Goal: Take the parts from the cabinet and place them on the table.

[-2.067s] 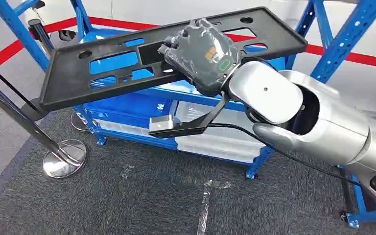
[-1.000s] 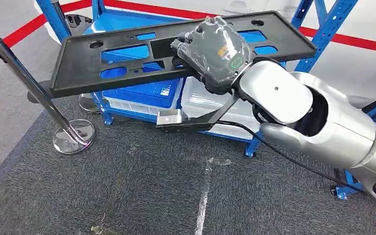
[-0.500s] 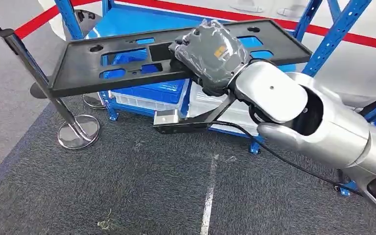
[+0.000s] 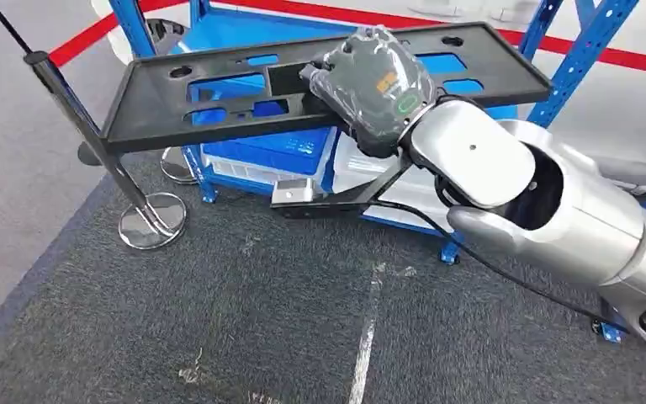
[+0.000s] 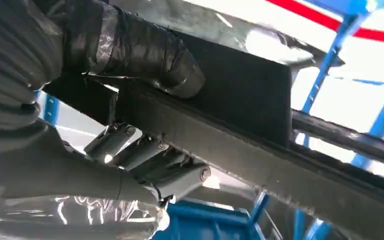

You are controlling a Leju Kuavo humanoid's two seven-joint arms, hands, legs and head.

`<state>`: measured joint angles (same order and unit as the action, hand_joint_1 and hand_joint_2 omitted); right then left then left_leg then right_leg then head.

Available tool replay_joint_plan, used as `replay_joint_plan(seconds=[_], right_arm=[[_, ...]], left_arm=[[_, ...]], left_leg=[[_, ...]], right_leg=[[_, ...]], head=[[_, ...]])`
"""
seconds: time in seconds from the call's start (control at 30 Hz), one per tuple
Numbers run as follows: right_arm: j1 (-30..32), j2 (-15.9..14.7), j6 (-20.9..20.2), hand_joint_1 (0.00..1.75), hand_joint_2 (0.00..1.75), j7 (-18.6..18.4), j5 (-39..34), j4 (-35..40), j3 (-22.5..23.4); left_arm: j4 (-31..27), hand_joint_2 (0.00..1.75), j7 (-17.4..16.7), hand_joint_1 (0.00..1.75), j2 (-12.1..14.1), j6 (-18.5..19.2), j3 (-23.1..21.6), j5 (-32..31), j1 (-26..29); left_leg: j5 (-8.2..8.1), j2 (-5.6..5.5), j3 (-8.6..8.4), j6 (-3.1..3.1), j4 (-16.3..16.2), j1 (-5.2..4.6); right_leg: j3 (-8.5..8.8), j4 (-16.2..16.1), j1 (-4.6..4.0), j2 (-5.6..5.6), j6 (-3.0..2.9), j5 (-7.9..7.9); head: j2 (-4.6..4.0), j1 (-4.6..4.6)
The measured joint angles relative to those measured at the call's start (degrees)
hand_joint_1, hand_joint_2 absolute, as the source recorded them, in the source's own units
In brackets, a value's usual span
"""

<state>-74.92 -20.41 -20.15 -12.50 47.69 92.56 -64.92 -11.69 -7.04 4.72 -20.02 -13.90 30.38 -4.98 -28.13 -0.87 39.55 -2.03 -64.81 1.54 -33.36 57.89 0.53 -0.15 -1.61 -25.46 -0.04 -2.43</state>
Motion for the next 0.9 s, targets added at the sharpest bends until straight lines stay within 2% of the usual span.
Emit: replay_joint_plan(seconds=[0.07, 0.1, 0.13, 0.17, 0.2, 0.23, 0.27, 0.3, 0.4, 0.43, 0.47, 0.5, 0.53, 0.57, 0.6, 0.63, 0.67, 0.7, 0.73, 0.77, 0.8, 0.83, 0.9], right_arm=[[0.10, -0.02, 0.02, 1.75, 1.75, 0.02, 0.09, -0.07, -0.33], [0.14, 0.00, 0.11, 1.75, 1.75, 0.04, 0.11, -0.09, -0.64], [0.17, 0.00, 0.13, 1.75, 1.75, 0.13, 0.13, -0.11, -0.85], [0.20, 0.00, 0.15, 1.75, 1.75, 0.26, 0.13, -0.13, -0.92], [0.18, 0.00, 0.17, 1.75, 1.75, 0.28, 0.15, -0.13, -0.92], [0.15, 0.00, 0.20, 1.75, 1.75, 0.28, 0.17, -0.15, -0.92], [0.13, -0.02, 0.22, 1.75, 1.75, 0.28, 0.20, -0.15, -0.92], [0.05, -0.02, 0.22, 1.75, 1.75, 0.35, 0.20, -0.22, -0.92], [0.06, -0.02, 0.35, 1.75, 1.75, 0.61, 0.20, -0.28, -0.92], [0.05, -0.02, 0.37, 1.75, 1.75, 0.61, 0.20, -0.31, -0.92], [0.06, -0.02, 0.37, 1.75, 1.75, 0.61, 0.20, -0.31, -0.92], [0.04, -0.04, 0.35, 1.75, 1.75, 0.61, 0.20, -0.42, -0.92], [0.00, -0.07, 0.37, 1.75, 1.75, 0.63, 0.26, -0.46, -0.92], [0.04, -0.17, 0.39, 1.75, 1.75, 0.63, 0.33, -0.50, -0.92], [0.21, -0.22, 0.37, 1.75, 1.75, 0.72, 0.33, -0.59, -0.94], [0.46, -0.22, 0.37, 1.75, 1.75, 0.92, 0.33, -0.63, -0.98], [0.61, -0.24, 0.37, 1.75, 1.75, 1.05, 0.33, -0.68, -1.03], [0.66, -0.24, 0.37, 1.75, 1.75, 1.05, 0.33, -0.77, -1.07], [0.63, -0.24, 0.37, 1.75, 1.75, 1.05, 0.33, -0.83, -1.05], [0.57, -0.24, 0.37, 1.75, 1.75, 1.05, 0.33, -0.87, -1.05], [0.59, -0.39, 0.35, 1.75, 1.75, 1.05, 0.33, -0.96, -1.07], [0.51, -0.42, 0.33, 1.75, 1.75, 1.09, 0.33, -1.01, -1.05], [0.62, -0.42, 0.26, 1.75, 1.75, 1.22, 0.33, -1.14, -1.07]], left_arm=[[0.00, 1.75, 0.00, 0.00, 0.13, 0.00, 0.00, -0.02, -0.02], [0.00, 1.75, -0.07, 0.00, 0.13, 0.04, 0.00, -0.02, 0.01], [0.00, 1.75, -0.13, 0.00, 0.13, 0.09, 0.00, -0.02, 0.07], [0.00, 1.75, -0.15, 0.00, 0.13, 0.18, 0.00, -0.02, 0.13], [0.00, 1.75, -0.15, 0.00, 0.20, 0.18, 0.00, -0.02, 0.14], [0.00, 1.75, -0.15, 0.00, 0.35, 0.17, 0.00, -0.04, 0.13], [0.00, 1.75, -0.15, 0.00, 0.35, 0.20, 0.00, -0.04, -0.01], [0.00, 1.75, -0.15, 0.00, 0.44, 0.20, 0.00, -0.04, -0.07], [0.00, 1.75, -0.26, 0.00, 0.50, 0.20, 0.00, -0.07, 0.06], [0.00, 1.75, -0.33, 0.00, 0.50, 0.20, 0.00, -0.07, 0.09], [0.00, 1.75, -0.33, 0.00, 0.48, 0.20, 0.00, -0.07, 0.13], [0.00, 1.75, -0.35, 0.00, 0.48, 0.20, 0.00, -0.07, 0.19], [0.00, 1.75, -0.39, 0.00, 0.48, 0.20, 0.00, -0.09, 0.17], [0.00, 1.75, -0.42, 0.00, 0.50, 0.22, 0.00, -0.09, 0.11], [0.00, 1.75, -0.42, 0.00, 0.48, 0.26, 0.00, -0.09, 0.08], [0.00, 1.75, -0.42, 0.00, 0.48, 0.28, 0.00, -0.09, 0.06], [0.00, 1.75, -0.42, 0.00, 0.48, 0.35, 0.00, -0.09, 0.08], [0.00, 1.75, -0.42, 0.00, 0.48, 0.35, 0.00, -0.09, 0.14], [0.00, 1.75, -0.44, 0.00, 0.48, 0.35, 0.00, -0.09, 0.16], [0.00, 1.75, -0.46, 0.00, 0.48, 0.35, -0.02, -0.09, 0.14], [0.00, 1.75, -0.44, 0.00, 0.48, 0.35, 0.00, -0.11, 0.13], [0.00, 1.75, -0.46, 0.00, 0.50, 0.35, 0.00, -0.13, -0.18], [0.00, 1.75, -0.46, 0.00, 0.50, 0.44, -0.02, -0.15, -0.09]], left_leg=[[-3.48, 0.05, 3.64, -0.40, -8.68, -0.03], [-3.64, 0.09, 4.30, -0.52, -10.48, -0.03], [-2.71, 0.21, 3.73, -0.55, -9.70, -0.02], [-0.93, 0.48, 2.03, -0.52, -6.74, -0.03], [1.21, 0.91, -0.51, -0.39, -2.18, -0.04], [3.17, 2.19, -3.65, -0.11, 3.27, -0.19], [1.83, 4.58, -4.46, 0.54, 5.15, -0.87], [2.66, 3.62, -4.45, 1.28, 5.60, -1.13], [3.14, 2.09, -3.79, 2.23, 5.57, -1.18], [3.62, 1.67, -4.02, 2.65, 6.26, -0.67], [3.77, 1.59, -4.07, 2.76, 6.42, -0.36], [4.07, 1.28, -4.01, 2.96, 6.69, -0.45], [4.38, 0.89, -3.79, 3.39, 6.74, -0.34], [4.54, 0.39, -3.54, 3.45, 6.74, -0.32], [4.70, -0.19, -3.29, 3.42, 6.71, -0.31], [4.86, -0.87, -3.01, 3.31, 6.63, -0.25], [4.96, -1.56, -2.86, 3.16, 6.53, -0.17], [5.04, -2.31, -2.70, 3.01, 6.38, 0.00], [5.04, -3.10, -2.62, 2.87, 6.14, 0.17], [5.00, -3.88, -2.53, 2.59, 5.88, 0.30], [5.06, -4.46, -2.18, 2.16, 5.78, 0.50], [5.27, -5.20, -1.54, 1.58, 5.25, 0.15], [6.06, -6.67, -0.82, 0.54, 5.94, 0.64]], right_leg=[[-0.22, 0.16, -0.23, -1.11, 0.00, 0.00], [-0.37, 0.37, -0.31, -1.59, 0.00, 0.00], [-0.53, 0.61, -0.34, -2.07, -0.01, -0.01], [-0.70, 0.88, -0.37, -2.53, -0.03, -0.05], [-0.82, 1.14, -0.39, -3.01, 0.02, -0.14], [-0.84, 1.41, -0.44, -3.52, 0.13, -0.29], [-0.92, 1.44, -0.72, -3.97, 0.27, -0.36], [-1.16, 1.75, -1.01, -4.32, 0.49, -0.40], [-1.13, 1.41, -1.05, -5.65, 1.13, -0.03], [-1.25, 1.54, -1.31, -6.00, 1.37, -0.27], [-1.46, 1.75, -1.11, -5.59, 1.49, -0.59], [-1.91, 3.09, -0.78, -3.11, 1.79, -2.00], [-3.37, 6.76, -0.64, -1.30, 1.89, -4.62], [-5.16, 11.17, -0.49, -0.47, 2.05, -6.91], [-6.94, 15.42, -0.32, -0.13, 2.20, -8.70], [-8.23, 18.51, -0.14, -0.05, 2.36, -9.53], [-8.15, 18.52, 0.03, -0.03, 2.47, -8.81], [-6.75, 15.95, 0.19, 0.03, 2.53, -6.88], [-4.28, 11.34, 0.45, 0.38, 2.57, -4.28], [-1.60, 6.00, 0.83, 1.79, 2.64, -1.78], [-0.40, 3.07, 1.41, 5.29, 2.71, -1.98], [-0.09, 1.90, 1.19, 6.07, 2.80, -2.08], [-0.33, 2.38, 0.72, 4.71, 2.61, -2.01]], head=[[0.00, 0.04], [0.00, 0.00], [0.00, 0.00], [0.00, 0.00], [0.00, -0.02], [0.00, 0.00], [0.00, -0.02], [0.00, 0.11], [0.00, 0.09], [0.00, 0.09], [0.00, 0.06], [0.00, 0.30], [0.00, 0.59], [0.00, 0.85], [0.00, 0.85], [0.00, 0.81], [0.00, 0.87], [0.00, 0.87], [0.00, 0.87], [0.00, 0.90], [0.00, 0.98], [0.00, 0.90], [0.00, 0.94]])
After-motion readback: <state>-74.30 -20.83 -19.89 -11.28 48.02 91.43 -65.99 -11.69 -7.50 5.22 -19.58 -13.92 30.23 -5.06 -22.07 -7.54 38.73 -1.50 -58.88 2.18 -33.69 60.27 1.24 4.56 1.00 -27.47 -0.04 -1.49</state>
